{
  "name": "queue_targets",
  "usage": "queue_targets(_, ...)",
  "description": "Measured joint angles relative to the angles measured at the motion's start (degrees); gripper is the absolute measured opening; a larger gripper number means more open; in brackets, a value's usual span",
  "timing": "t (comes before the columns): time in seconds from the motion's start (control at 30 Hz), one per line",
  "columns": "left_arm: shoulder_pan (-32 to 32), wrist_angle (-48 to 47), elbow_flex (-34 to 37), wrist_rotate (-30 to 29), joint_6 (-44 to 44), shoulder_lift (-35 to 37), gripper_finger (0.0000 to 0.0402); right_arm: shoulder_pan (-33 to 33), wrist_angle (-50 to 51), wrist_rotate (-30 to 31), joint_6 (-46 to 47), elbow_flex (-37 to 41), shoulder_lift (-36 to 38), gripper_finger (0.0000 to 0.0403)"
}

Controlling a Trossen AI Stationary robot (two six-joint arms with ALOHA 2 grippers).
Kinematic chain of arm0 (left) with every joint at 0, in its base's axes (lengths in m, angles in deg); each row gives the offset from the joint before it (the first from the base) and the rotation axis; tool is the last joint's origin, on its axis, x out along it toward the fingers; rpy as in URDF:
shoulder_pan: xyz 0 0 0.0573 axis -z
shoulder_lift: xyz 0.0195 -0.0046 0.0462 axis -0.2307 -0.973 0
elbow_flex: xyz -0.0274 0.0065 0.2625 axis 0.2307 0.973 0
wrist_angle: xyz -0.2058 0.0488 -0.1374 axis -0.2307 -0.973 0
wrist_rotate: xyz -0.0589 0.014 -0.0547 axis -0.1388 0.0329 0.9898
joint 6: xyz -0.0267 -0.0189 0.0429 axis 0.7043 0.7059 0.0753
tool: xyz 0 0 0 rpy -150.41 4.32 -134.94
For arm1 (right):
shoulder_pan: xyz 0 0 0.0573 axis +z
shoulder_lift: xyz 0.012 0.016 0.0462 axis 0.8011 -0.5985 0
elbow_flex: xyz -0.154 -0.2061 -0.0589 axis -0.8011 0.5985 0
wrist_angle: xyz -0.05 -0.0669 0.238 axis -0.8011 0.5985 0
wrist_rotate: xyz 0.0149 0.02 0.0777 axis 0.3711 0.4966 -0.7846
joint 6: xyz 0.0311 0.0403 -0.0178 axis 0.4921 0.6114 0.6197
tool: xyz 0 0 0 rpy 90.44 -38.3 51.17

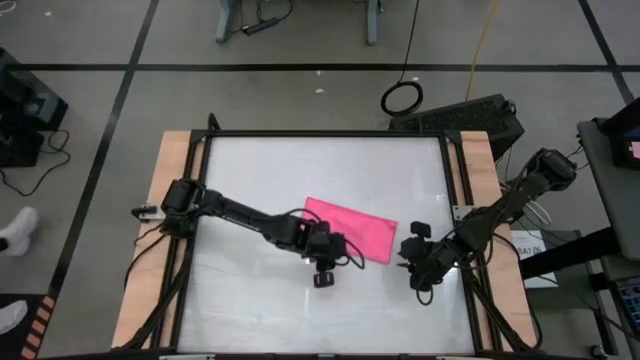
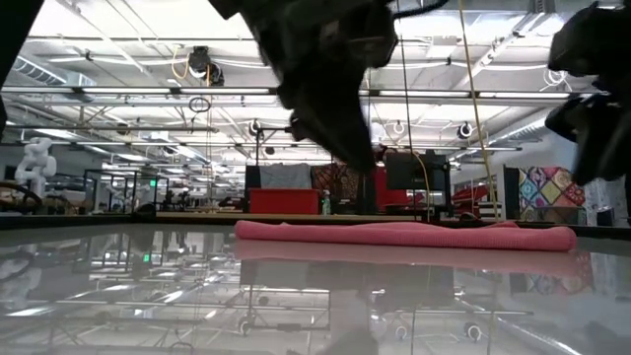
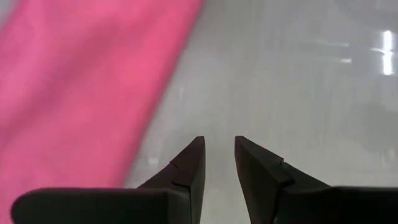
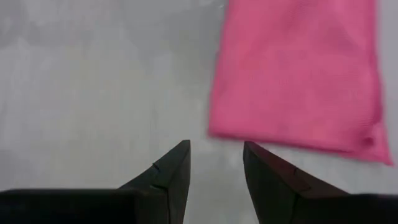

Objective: Roll towel
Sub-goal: Fold the pink towel

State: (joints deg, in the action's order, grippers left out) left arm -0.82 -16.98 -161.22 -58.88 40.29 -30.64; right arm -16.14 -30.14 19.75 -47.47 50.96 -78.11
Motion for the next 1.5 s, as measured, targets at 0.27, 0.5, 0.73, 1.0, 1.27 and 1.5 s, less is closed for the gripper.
queue_targets(0.27, 0.8, -1.7, 2.6, -6.8, 3.0, 0.0, 0.0093, -4.4, -1.0, 3.7, 2.6, 0.0, 0.1, 0.0138)
queue_targets(0.5, -3.8, 2.8, 9.5, -8.6, 3.1, 0.0, 0.0093, -8.7, -3.9, 10.4, 1.5, 1.0, -2.1, 0.0138)
queue_targets(0.73, -4.8, 5.3, 12.6, -7.1, 4.5, 0.2, 0.0093, -13.6, -16.4, 7.7, -1.9, 5.7, -7.2, 0.0138)
queue_targets(1.0, -4.8, 5.9, 12.7, -7.2, 7.4, 0.2, 0.0093, -19.0, -25.2, -3.6, -7.7, 8.7, -13.7, 0.0138)
queue_targets(1.27, -7.9, 5.0, 12.7, -6.7, 1.9, 0.2, 0.0093, -18.1, -31.6, -10.1, -1.8, 8.8, -14.9, 0.0138)
queue_targets(1.5, -10.9, 3.9, 12.6, -5.0, -15.8, 0.2, 0.0093, -14.1, -34.0, -11.3, 5.1, 8.9, -15.0, 0.0138)
